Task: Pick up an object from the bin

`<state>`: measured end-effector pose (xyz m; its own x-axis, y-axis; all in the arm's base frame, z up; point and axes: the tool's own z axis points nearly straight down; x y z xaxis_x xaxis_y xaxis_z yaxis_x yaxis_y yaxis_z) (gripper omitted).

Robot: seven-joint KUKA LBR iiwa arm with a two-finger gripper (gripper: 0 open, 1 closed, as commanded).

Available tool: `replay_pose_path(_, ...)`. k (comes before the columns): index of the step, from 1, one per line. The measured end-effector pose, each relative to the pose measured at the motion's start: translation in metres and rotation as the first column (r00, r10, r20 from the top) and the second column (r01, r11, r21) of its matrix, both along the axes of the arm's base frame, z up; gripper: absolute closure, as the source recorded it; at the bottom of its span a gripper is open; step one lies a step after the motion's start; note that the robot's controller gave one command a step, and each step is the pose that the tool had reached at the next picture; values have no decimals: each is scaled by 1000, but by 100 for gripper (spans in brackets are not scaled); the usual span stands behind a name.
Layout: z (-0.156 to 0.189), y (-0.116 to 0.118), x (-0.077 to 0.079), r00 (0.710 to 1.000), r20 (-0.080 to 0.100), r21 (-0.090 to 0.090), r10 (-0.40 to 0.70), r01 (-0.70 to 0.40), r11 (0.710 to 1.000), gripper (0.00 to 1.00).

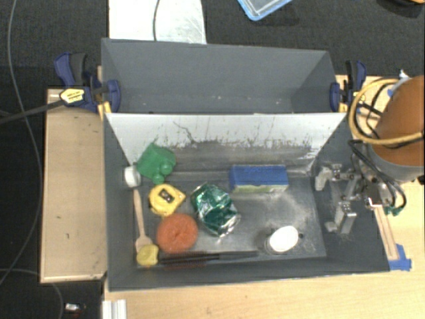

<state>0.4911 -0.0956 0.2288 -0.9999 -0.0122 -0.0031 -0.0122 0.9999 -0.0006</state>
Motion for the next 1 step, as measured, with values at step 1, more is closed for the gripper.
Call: replay_pose_path(1, 0, 0, 0, 1000, 0, 0, 1, -1, 1000, 0)
